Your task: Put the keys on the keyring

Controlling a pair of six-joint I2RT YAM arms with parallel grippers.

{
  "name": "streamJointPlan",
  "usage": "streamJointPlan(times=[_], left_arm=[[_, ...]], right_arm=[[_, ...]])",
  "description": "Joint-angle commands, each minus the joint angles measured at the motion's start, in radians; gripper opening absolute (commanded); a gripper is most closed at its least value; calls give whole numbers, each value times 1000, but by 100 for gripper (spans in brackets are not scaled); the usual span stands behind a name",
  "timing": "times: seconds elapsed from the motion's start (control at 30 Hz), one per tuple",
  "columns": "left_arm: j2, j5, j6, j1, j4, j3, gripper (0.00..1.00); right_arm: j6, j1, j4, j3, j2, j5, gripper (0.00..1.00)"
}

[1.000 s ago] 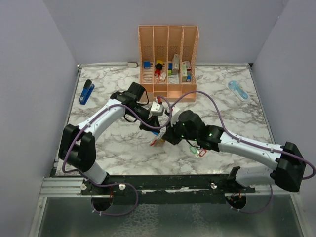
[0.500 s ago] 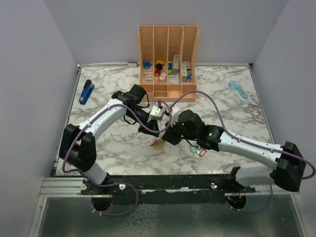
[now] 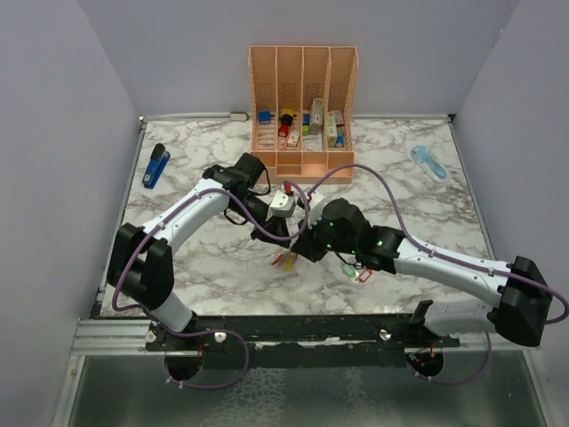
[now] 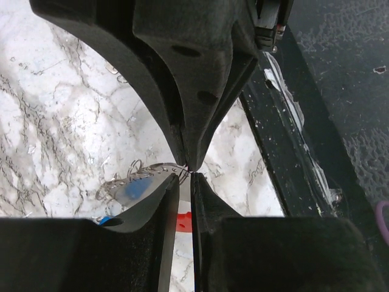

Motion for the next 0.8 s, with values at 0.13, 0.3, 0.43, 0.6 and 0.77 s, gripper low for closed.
streamJointPlan(times=[0.13, 0.3, 0.43, 0.6, 0.77], left_arm=[[-8, 89, 39, -18, -6, -14, 15], [-13, 97, 105, -18, -43, -25, 13], [-12, 114, 146, -18, -62, -34, 12], [-7, 118, 177, -18, -84, -35, 12], [-7, 104, 177, -18, -78, -40, 12]], right_arm=[[20, 7, 69, -20, -52, -20, 1], [25, 7, 76, -24, -59, -15, 1], [28, 7, 79, -25, -59, -15, 1], [28, 7, 75, -24, -59, -16, 1], [22, 7, 64, -10, -52, -26, 1]])
